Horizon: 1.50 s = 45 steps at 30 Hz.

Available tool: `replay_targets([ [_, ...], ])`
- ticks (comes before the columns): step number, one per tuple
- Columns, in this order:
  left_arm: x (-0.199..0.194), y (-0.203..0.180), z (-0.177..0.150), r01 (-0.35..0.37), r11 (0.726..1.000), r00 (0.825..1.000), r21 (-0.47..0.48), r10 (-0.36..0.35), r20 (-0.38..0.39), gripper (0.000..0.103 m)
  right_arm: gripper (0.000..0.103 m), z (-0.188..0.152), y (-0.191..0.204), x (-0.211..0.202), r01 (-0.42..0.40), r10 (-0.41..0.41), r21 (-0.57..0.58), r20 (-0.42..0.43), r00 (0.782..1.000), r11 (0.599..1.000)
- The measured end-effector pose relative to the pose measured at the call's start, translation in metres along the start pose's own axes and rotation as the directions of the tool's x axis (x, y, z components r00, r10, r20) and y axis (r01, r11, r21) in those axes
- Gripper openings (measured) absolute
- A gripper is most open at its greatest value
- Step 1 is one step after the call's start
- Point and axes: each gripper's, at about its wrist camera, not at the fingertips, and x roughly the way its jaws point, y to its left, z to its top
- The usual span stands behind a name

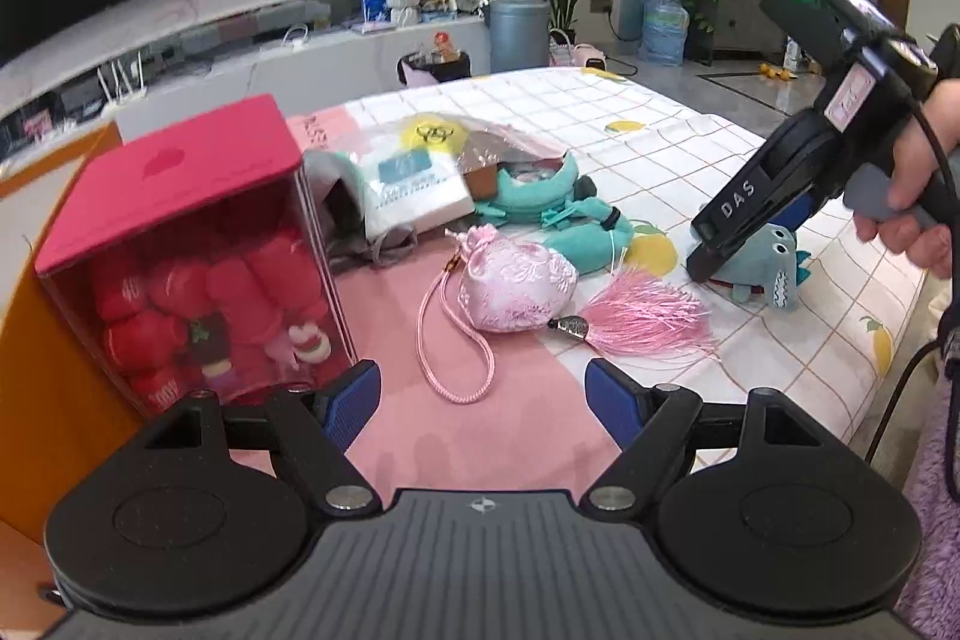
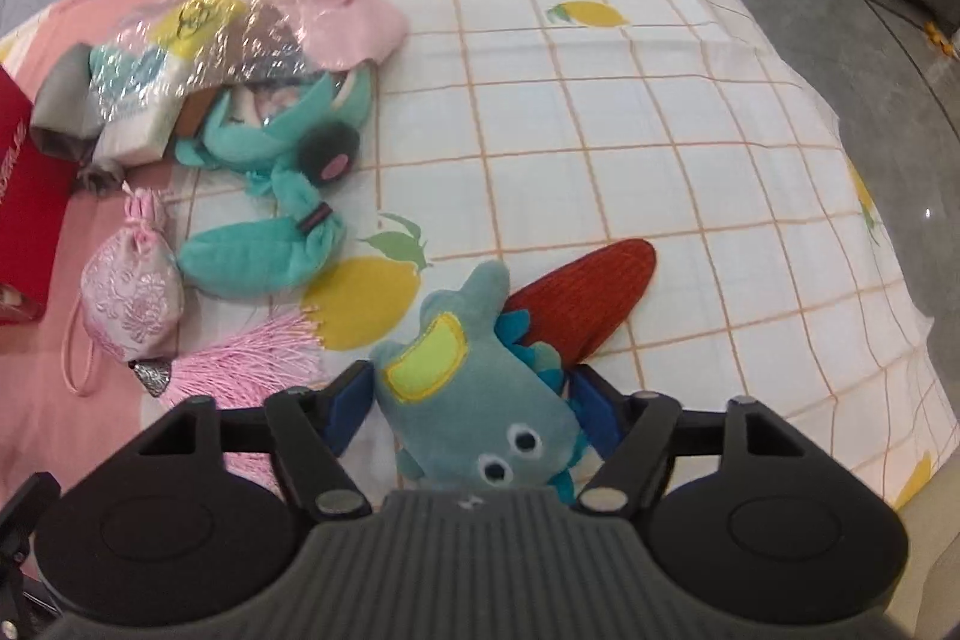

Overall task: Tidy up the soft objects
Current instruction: 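Grasp the teal plush toy with the right tool while the left tool grasps the pink pouch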

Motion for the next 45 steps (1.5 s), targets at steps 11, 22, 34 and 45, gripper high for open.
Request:
replay_targets([
  [11, 0.004, -0.002, -0.002, 0.010, 1.000, 1.000, -0.001, -0.010, 0.012, 0.091, 0.062, 0.001, 0.011, 0.000, 0.022, -0.020, -0.086, 0.025, 0.999, 0.996],
  [22, 0.036, -0.031, 0.000, -0.037, 0.997, 0.998, 0.062, 0.033, 0.061, 0.092, 0.062, 0.005, 0.006, -0.001, -0.029, 0.035, -0.086, 0.064, 0.997, 0.996],
  [34, 0.065, -0.040, 0.022, -0.106, 0.994, 0.987, 0.011, 0.103, 0.123, 0.092, 0.062, 0.013, 0.002, -0.002, -0.075, 0.082, -0.073, 0.108, 0.991, 0.995],
  [45, 0.086, -0.025, 0.021, -0.074, 0.994, 0.996, -0.080, 0.077, 0.039, 0.074, 0.065, 0.013, 0.003, 0.000, -0.075, 0.081, -0.069, 0.090, 0.993, 0.995],
])
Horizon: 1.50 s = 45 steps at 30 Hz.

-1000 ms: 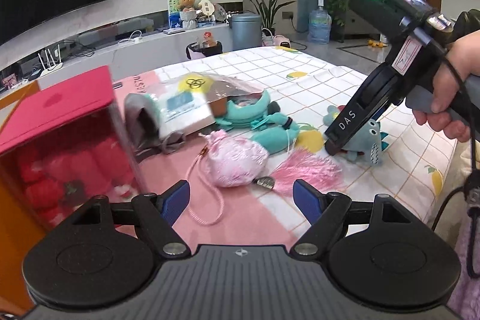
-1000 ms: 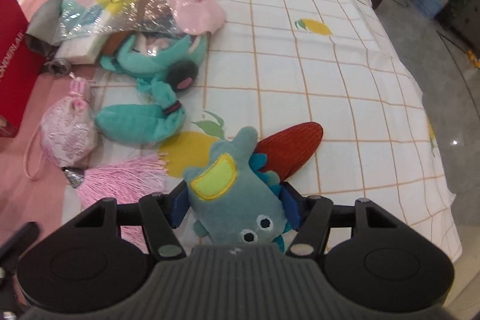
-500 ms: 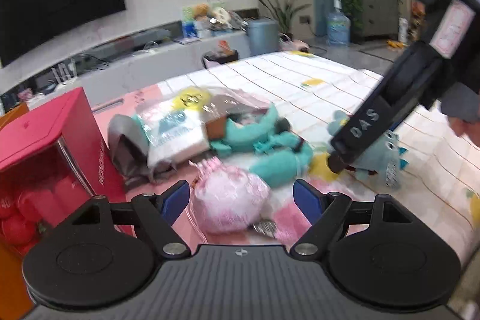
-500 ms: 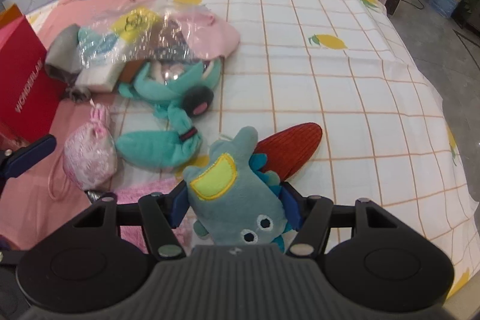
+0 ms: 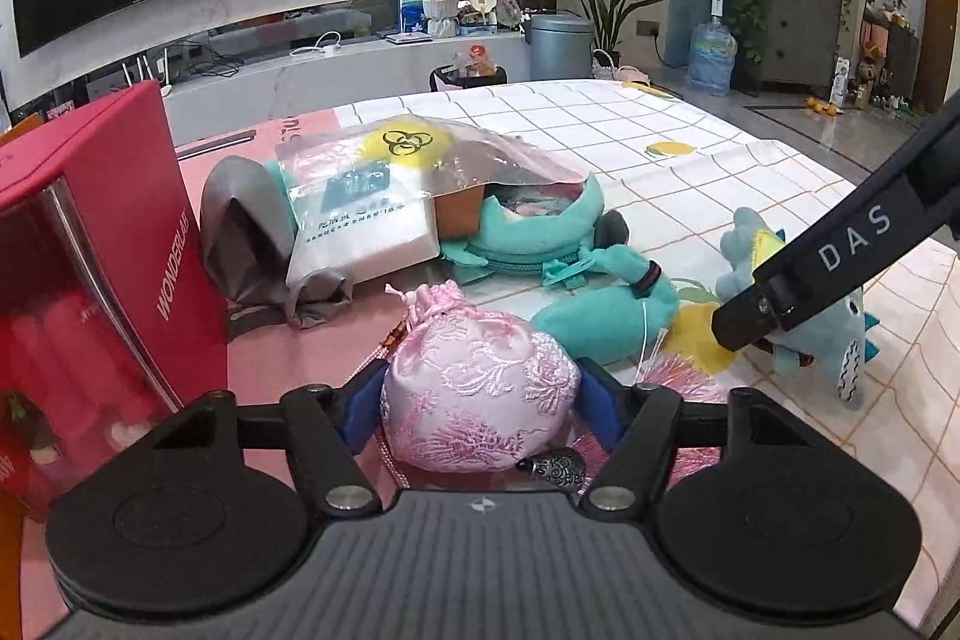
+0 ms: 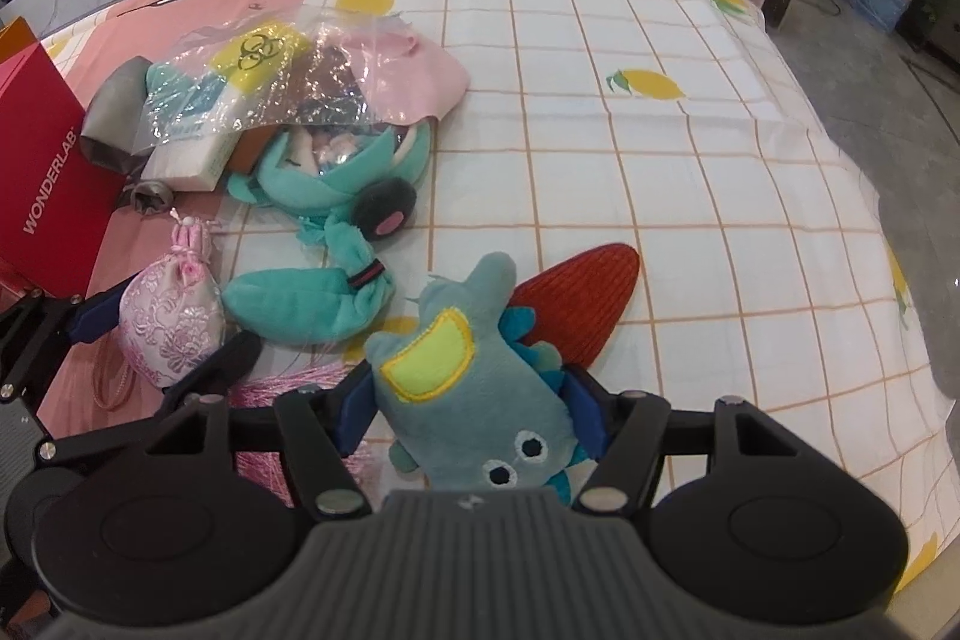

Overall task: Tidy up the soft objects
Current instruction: 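Grasp the teal plush toy with the right tool while the left tool grasps the pink pouch, then carry the pink pouch and teal plush over the orange box with both tools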

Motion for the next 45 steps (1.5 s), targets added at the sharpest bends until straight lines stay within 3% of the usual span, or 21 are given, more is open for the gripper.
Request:
replay_targets([
  [6, -0.003, 0.004, -0.001, 0.010, 0.999, 1.000, -0.040, -0.010, -0.004, 0.066, 0.065, -0.001, -0.003, 0.001, -0.006, 0.006, 0.013, -0.003, 1.000, 1.000],
  [19, -0.032, 0.011, 0.018, 0.048, 0.992, 0.997, -0.115, -0.041, 0.060, 0.064, 0.064, -0.008, -0.002, -0.010, 0.024, -0.025, 0.019, 0.032, 0.999, 1.000],
  [25, -0.061, 0.022, 0.033, 0.143, 0.969, 0.986, -0.200, -0.122, 0.111, 0.064, 0.064, -0.010, 0.001, -0.016, 0.046, -0.047, 0.016, 0.044, 0.998, 0.999],
  [33, -0.099, 0.022, 0.050, 0.212, 0.959, 0.970, -0.189, -0.184, 0.157, 0.064, 0.064, -0.006, -0.004, -0.041, 0.075, -0.086, 0.079, 0.145, 0.986, 0.994],
  [37, -0.118, 0.014, 0.059, 0.248, 0.958, 0.958, -0.146, -0.220, 0.185, 0.064, 0.064, 0.003, 0.004, -0.073, 0.054, -0.079, 0.104, 0.257, 0.963, 0.993],
  [41, -0.137, 0.018, 0.078, 0.263, 0.956, 0.946, -0.131, -0.228, 0.232, 0.064, 0.064, 0.017, 0.027, -0.117, -0.024, -0.017, 0.099, 0.398, 0.917, 0.995],
  [45, -0.162, 0.035, 0.097, 0.214, 0.969, 0.939, -0.127, -0.167, 0.301, 0.064, 0.063, 0.030, 0.066, -0.147, -0.089, 0.053, 0.051, 0.488, 0.871, 0.995],
])
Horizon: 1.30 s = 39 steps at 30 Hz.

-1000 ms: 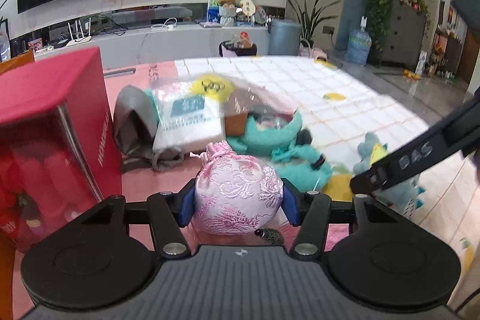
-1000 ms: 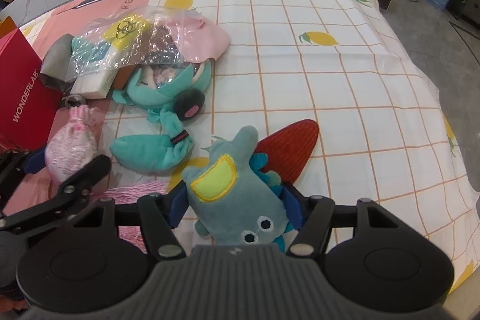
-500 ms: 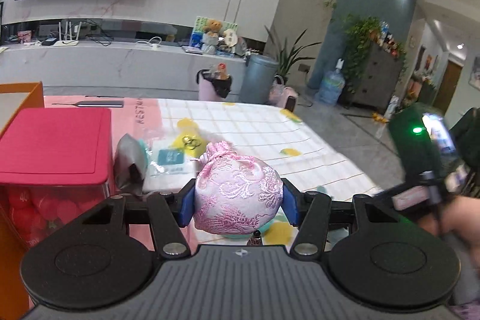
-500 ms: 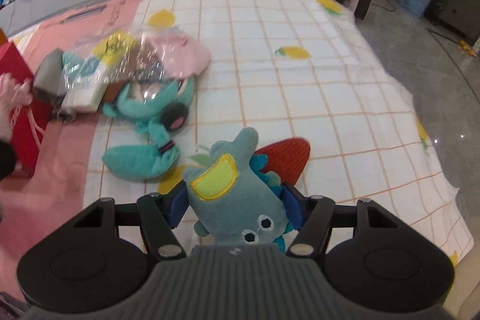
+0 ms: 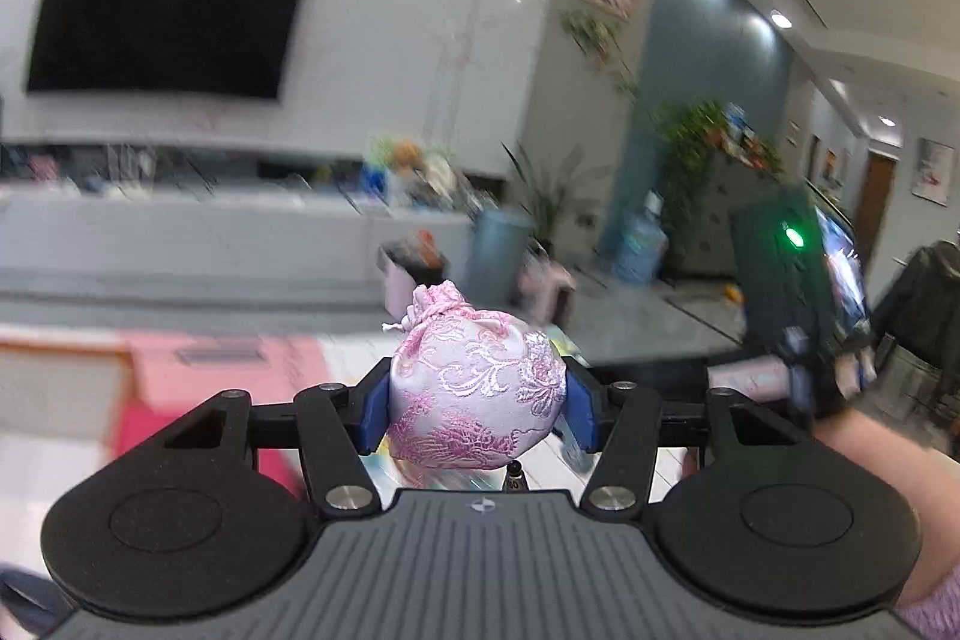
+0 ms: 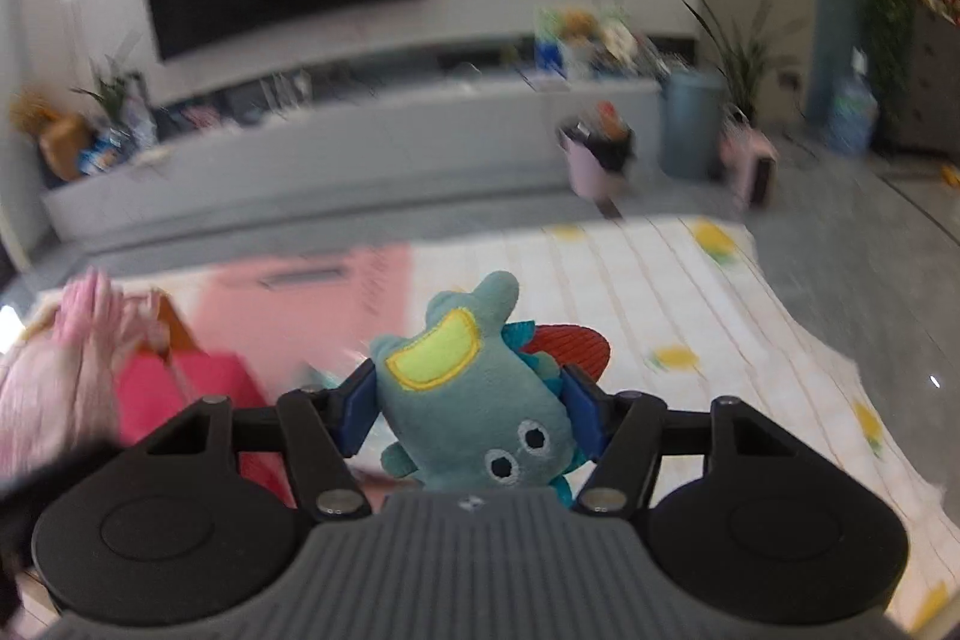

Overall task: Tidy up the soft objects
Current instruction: 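Carry the pink pouch and teal plush over the orange box with both tools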

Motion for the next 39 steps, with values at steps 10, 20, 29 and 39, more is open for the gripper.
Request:
replay_targets([
  [10, -0.066, 0.068, 0.043, -0.237, 0.972, 0.962, -0.008, 0.236, 0.136, 0.064, 0.063, 0.025, 0.109, -0.015, -0.254, 0.260, -0.098, 0.052, 0.964, 0.962],
  [20, -0.093, 0.164, 0.011, -0.472, 0.863, 0.867, -0.179, 0.492, 0.083, 0.064, 0.063, -0.008, 0.218, 0.003, -0.490, 0.484, -0.211, -0.079, 0.871, 0.846],
  [29, -0.077, 0.224, -0.028, -0.554, 0.801, 0.826, -0.225, 0.562, -0.033, 0.064, 0.063, -0.048, 0.265, 0.063, -0.542, 0.498, -0.249, -0.218, 0.839, 0.803],
  [39, -0.048, 0.222, -0.050, -0.554, 0.829, 0.829, -0.070, 0.542, -0.139, 0.065, 0.062, -0.070, 0.271, 0.074, -0.568, 0.470, -0.428, -0.321, 0.822, 0.703],
])
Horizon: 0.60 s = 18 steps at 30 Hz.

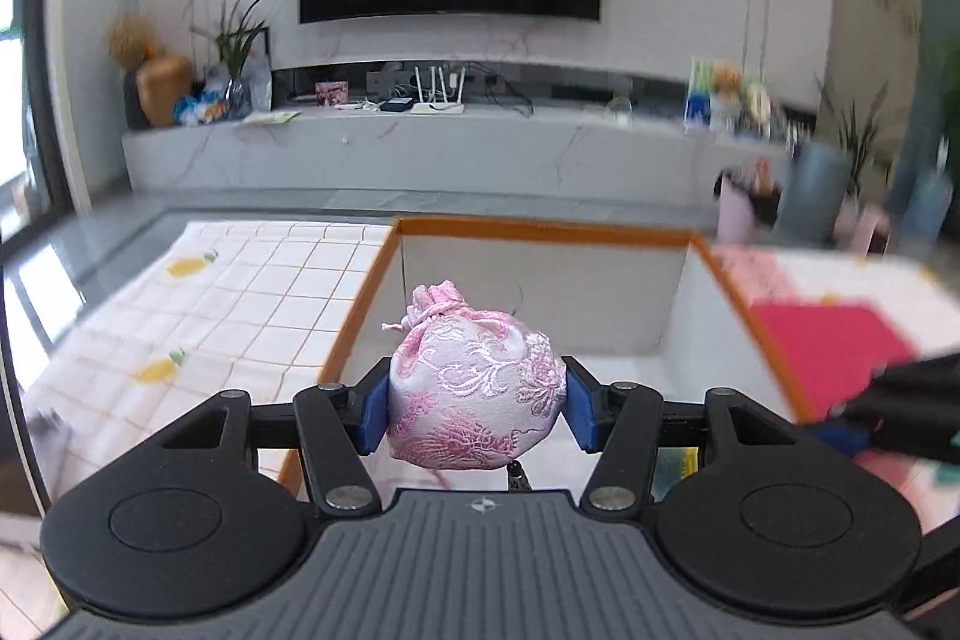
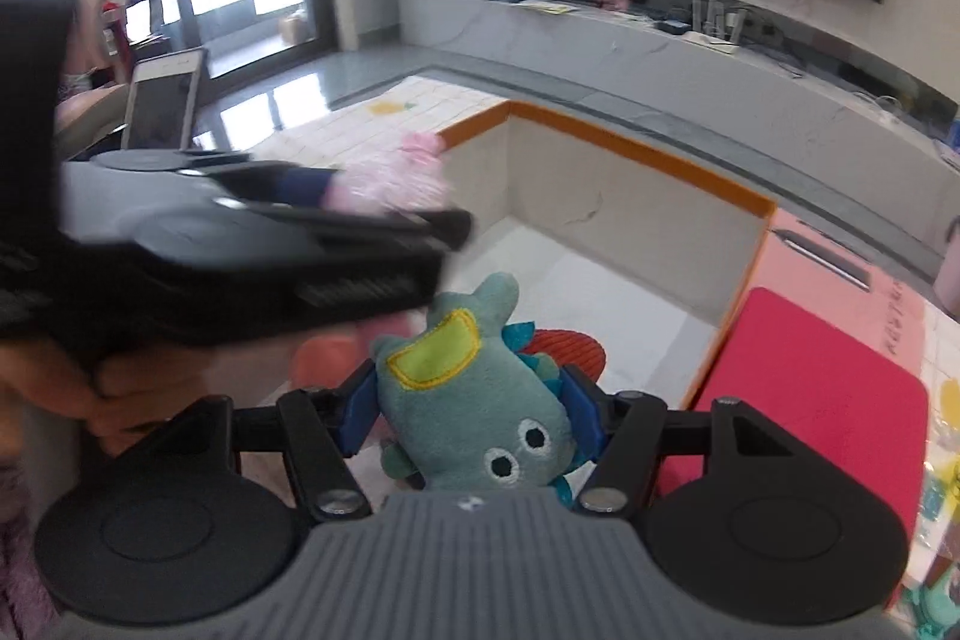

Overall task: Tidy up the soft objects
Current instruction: 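Carry the pink pouch and teal plush over the orange box with both tools, then open both tools to drop the pouch and plush into the orange box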

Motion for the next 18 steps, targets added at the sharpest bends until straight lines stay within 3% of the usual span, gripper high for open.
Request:
replay_targets([
  [4, 0.013, -0.011, -0.007, -0.031, 0.997, 0.998, 0.075, 0.035, -0.059, 0.065, 0.063, -0.003, 0.006, 0.004, -0.025, 0.022, -0.122, -0.033, 0.999, 0.992],
  [8, 0.023, 0.010, -0.004, -0.012, 0.998, 0.986, -0.058, 0.003, -0.164, 0.068, 0.063, -0.006, 0.010, 0.011, -0.022, 0.013, -0.162, -0.056, 0.998, 0.987],
  [10, 0.025, 0.019, -0.001, -0.017, 0.994, 0.980, -0.106, -0.005, -0.197, 0.073, 0.063, -0.007, 0.010, 0.013, -0.032, 0.021, -0.172, -0.066, 0.998, 0.984],
  [13, 0.022, 0.022, 0.001, 0.002, 0.995, 0.975, -0.099, -0.024, -0.221, 0.081, 0.063, -0.008, 0.008, 0.013, -0.033, 0.022, -0.174, -0.069, 0.997, 0.984],
  [15, 0.020, 0.023, 0.000, 0.017, 0.996, 0.975, -0.087, -0.036, -0.220, 0.093, 0.063, -0.007, 0.007, 0.013, -0.035, 0.023, -0.166, -0.075, 0.997, 0.985],
  [18, 0.019, 0.021, -0.001, 0.038, 0.996, 0.972, -0.077, -0.055, -0.228, 0.096, 0.063, -0.006, 0.006, 0.013, -0.024, 0.012, -0.140, -0.086, 0.996, 0.990],
])
